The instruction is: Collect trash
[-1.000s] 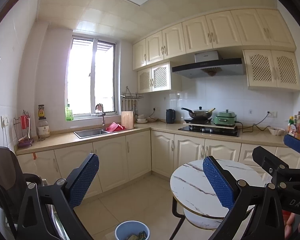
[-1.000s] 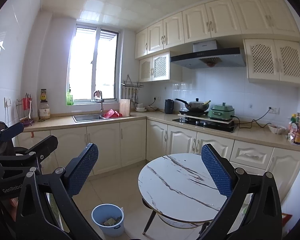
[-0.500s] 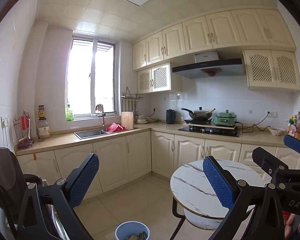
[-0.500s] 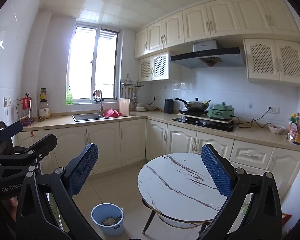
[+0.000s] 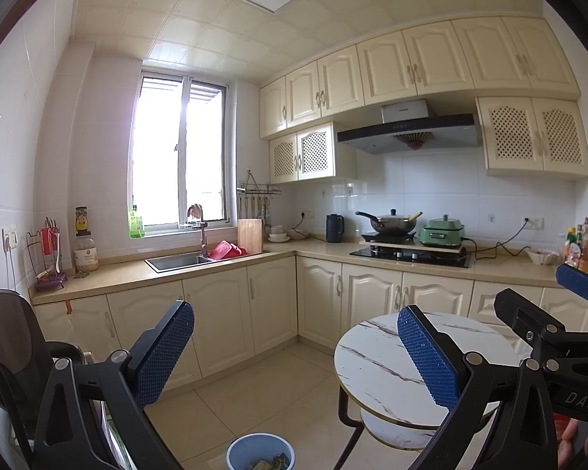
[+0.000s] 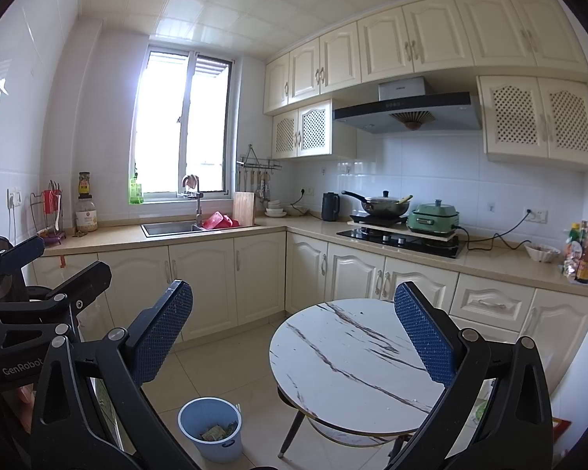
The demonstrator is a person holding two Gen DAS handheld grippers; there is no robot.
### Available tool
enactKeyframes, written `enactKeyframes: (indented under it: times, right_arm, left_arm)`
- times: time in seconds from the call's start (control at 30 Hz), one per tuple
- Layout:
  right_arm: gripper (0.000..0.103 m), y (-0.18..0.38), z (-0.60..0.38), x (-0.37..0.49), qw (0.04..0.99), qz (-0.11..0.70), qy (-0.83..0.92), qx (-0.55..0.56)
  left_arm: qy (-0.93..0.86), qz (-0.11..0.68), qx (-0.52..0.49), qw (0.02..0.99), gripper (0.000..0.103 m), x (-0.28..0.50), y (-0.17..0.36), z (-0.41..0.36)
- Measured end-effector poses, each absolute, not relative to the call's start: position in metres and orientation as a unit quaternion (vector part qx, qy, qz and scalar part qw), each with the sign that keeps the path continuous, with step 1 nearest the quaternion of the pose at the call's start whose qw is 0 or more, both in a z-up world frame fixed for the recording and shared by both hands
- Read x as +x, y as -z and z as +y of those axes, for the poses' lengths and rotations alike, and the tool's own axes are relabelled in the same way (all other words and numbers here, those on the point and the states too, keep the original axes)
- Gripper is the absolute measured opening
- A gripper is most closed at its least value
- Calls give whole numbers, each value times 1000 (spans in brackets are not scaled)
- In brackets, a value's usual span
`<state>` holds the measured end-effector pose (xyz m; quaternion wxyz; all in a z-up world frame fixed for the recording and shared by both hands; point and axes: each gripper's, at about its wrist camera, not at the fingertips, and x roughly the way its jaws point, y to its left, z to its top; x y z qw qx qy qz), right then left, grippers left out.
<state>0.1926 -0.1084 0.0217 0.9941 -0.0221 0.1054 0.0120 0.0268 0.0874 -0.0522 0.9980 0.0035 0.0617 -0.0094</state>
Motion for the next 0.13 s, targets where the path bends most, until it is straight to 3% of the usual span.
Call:
enactKeyframes:
  times: [0.13]
  right_arm:
    - [103,-22,-109,193,994,106,-13,-22]
  left_arm:
    - [10,62,3,998,102,27,52,89]
